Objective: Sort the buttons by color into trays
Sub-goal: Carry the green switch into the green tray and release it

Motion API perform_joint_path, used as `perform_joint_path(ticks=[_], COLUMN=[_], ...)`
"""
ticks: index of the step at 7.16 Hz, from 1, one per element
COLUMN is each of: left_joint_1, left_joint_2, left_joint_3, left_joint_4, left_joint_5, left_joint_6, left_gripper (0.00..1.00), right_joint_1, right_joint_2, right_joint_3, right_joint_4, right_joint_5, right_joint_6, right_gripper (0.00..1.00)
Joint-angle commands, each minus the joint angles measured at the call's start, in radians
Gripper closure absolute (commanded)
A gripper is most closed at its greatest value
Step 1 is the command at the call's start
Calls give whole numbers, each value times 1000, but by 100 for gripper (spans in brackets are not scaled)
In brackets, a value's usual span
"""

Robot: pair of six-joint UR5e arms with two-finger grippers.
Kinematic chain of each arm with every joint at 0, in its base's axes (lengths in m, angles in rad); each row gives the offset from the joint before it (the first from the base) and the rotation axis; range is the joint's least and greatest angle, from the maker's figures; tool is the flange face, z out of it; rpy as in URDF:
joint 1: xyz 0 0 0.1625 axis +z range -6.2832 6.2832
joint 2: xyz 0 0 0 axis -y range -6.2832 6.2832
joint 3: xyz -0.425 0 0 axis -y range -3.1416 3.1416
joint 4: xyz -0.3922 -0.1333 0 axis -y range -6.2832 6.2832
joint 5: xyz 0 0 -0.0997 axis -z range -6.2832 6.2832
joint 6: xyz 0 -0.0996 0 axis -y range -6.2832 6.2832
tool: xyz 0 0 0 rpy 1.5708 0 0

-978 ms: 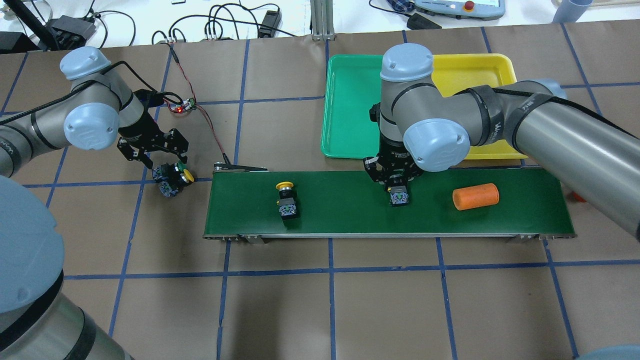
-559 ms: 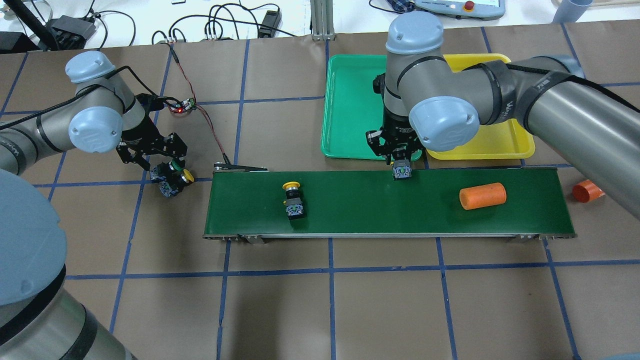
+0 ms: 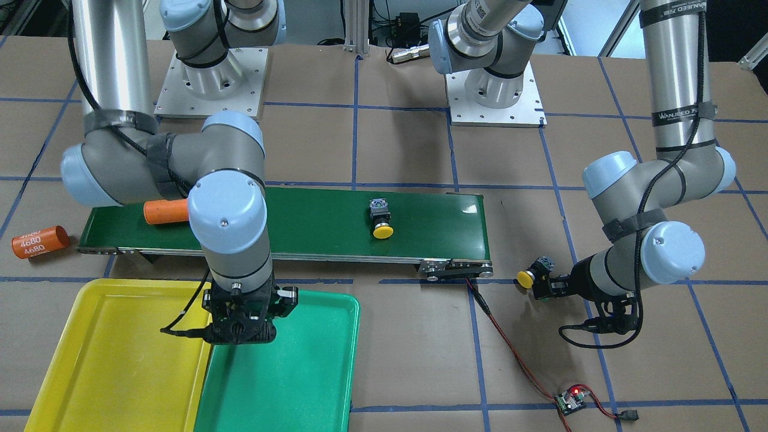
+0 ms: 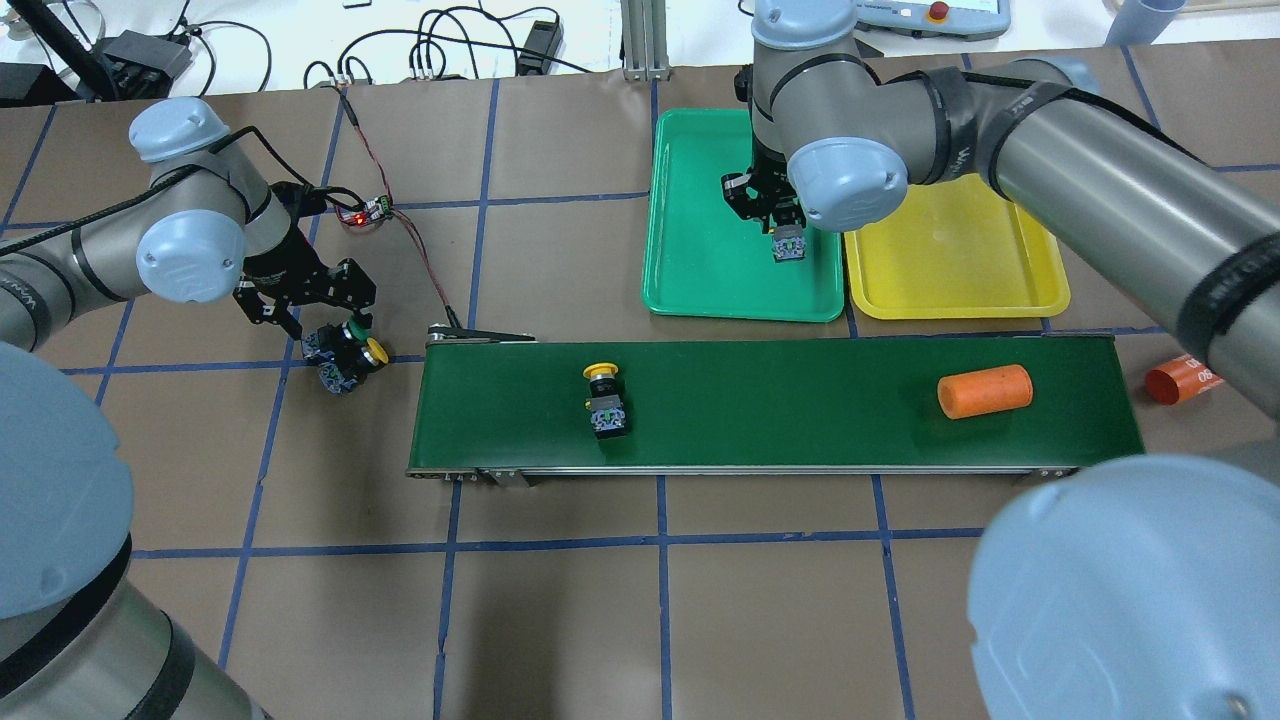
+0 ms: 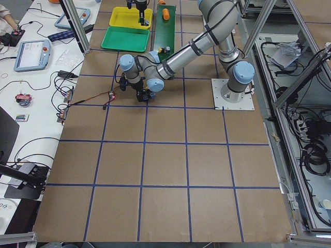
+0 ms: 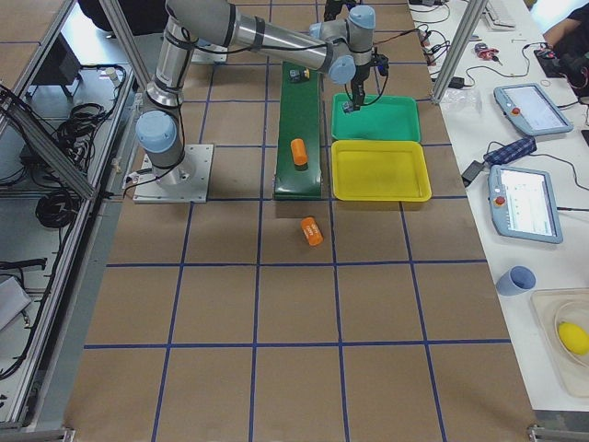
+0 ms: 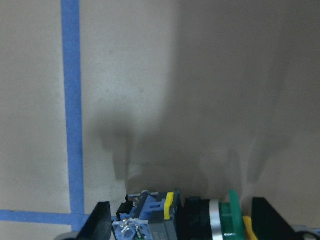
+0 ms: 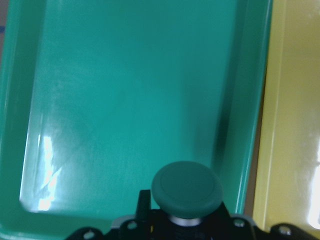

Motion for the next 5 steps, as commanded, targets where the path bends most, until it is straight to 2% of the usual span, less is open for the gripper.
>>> perform_joint_path(ticks=[1, 2, 3, 5], left_joint_1=[3, 5, 5, 5], left_joint_2=[-5, -3, -6, -6], left_joint_3=[-3, -7, -8, -45], left_joint_4=[1, 4, 4, 4], left_joint_5=[-3, -3, -3, -30], left_joint_6=[-4, -4, -18, -44], left_gripper=[0, 0, 0, 2], right_joint_1=[-14, -20, -23, -28], right_joint_2=[94, 105, 114, 103], right_joint_3=[-30, -26, -23, -19], right_joint_4=[-72, -73, -73, -60], right_joint_5=[5, 2, 8, 7], right_joint_6=[14, 14, 14, 14], right_gripper=[100, 90, 3, 0])
